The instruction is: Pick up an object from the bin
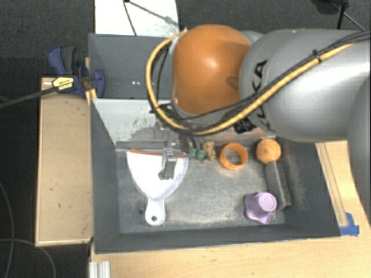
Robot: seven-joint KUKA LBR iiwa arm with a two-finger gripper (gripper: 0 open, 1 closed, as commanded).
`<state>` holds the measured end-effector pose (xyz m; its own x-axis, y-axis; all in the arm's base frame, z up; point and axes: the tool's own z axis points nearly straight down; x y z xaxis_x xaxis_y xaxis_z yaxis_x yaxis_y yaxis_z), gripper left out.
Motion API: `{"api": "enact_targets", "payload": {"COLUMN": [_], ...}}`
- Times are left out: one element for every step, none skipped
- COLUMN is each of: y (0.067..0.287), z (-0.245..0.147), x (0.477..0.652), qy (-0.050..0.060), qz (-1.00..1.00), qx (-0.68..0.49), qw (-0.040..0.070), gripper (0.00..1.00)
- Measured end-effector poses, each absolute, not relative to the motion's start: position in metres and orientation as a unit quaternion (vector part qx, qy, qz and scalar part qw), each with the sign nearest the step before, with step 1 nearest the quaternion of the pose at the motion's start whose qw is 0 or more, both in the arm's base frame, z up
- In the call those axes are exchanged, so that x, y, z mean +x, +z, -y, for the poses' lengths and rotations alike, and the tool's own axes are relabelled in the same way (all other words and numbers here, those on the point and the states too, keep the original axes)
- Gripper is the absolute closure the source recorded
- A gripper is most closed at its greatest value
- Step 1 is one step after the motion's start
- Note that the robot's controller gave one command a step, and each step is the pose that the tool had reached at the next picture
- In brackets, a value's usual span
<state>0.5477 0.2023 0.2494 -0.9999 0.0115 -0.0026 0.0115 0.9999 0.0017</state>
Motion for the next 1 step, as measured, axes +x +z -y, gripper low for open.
{"api": "enact_targets", "payload": {"y": [0.2494], "z": [-0.2023], "x": [0.5477], "qy": [0.001], "qz": [-1.000], "qx": [0.006], "qw": [0.001], "gripper": [0.00]}}
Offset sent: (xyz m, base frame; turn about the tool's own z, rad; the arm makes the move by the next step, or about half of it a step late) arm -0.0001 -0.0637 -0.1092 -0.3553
